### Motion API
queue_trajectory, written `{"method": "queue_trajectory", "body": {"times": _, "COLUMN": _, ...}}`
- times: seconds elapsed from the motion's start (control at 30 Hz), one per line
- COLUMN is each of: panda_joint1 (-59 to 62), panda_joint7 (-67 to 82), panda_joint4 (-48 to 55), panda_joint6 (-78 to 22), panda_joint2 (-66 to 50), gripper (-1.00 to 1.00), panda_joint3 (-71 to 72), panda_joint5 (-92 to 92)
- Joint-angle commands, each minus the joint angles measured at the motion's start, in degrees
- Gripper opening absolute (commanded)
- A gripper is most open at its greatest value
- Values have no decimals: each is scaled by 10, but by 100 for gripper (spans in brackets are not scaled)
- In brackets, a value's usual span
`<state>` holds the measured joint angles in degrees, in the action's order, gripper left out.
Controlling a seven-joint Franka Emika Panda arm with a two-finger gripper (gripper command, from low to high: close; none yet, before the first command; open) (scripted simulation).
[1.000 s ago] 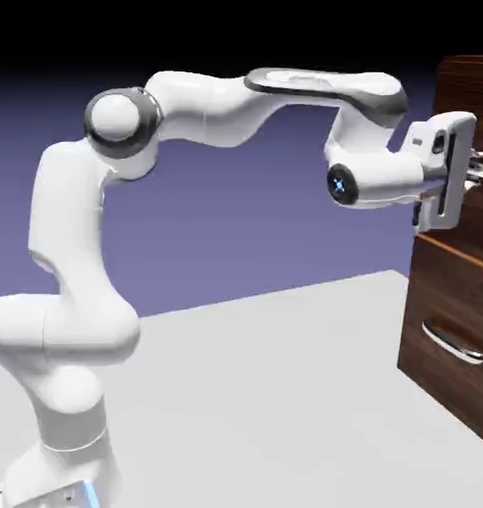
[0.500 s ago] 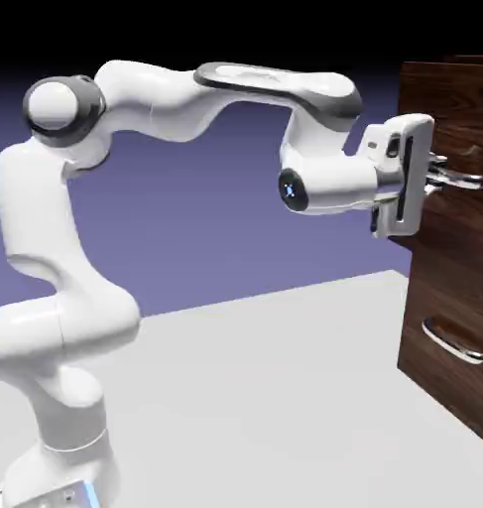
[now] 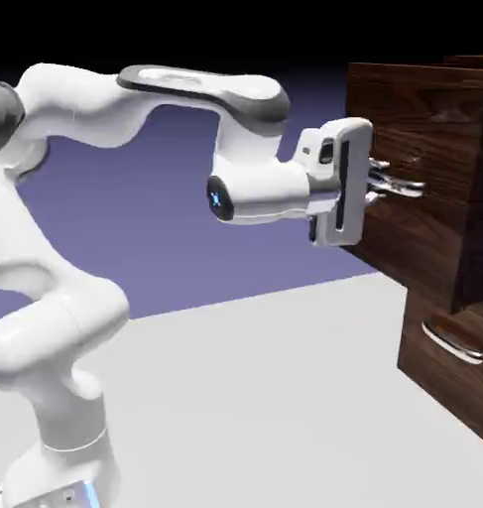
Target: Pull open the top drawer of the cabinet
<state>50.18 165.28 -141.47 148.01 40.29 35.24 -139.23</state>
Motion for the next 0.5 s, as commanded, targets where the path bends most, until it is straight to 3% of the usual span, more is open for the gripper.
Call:
{"method": "queue_trajectory", "body": {"times": 0.0, "panda_joint1": -21, "panda_joint7": 8, "panda_joint4": -5, "panda_joint6": 7, "panda_joint2": 0, "gripper": -100, "panda_joint3": -17, "panda_joint5": 2}}
{"method": "queue_trajectory", "body": {"times": 0.13, "panda_joint1": -97, "panda_joint7": -3, "panda_joint4": -61, "panda_joint6": 23, "panda_joint2": 52, "gripper": -100, "panda_joint3": -90, "panda_joint5": 36}}
{"method": "queue_trajectory", "body": {"times": 0.3, "panda_joint1": -1, "panda_joint7": -86, "panda_joint4": -80, "panda_joint6": -36, "panda_joint2": 106, "gripper": -100, "panda_joint3": -21, "panda_joint5": 55}}
{"method": "queue_trajectory", "body": {"times": 0.47, "panda_joint1": -24, "panda_joint7": -160, "panda_joint4": -155, "panda_joint6": -60, "panda_joint2": 210, "gripper": -100, "panda_joint3": -63, "panda_joint5": 113}}
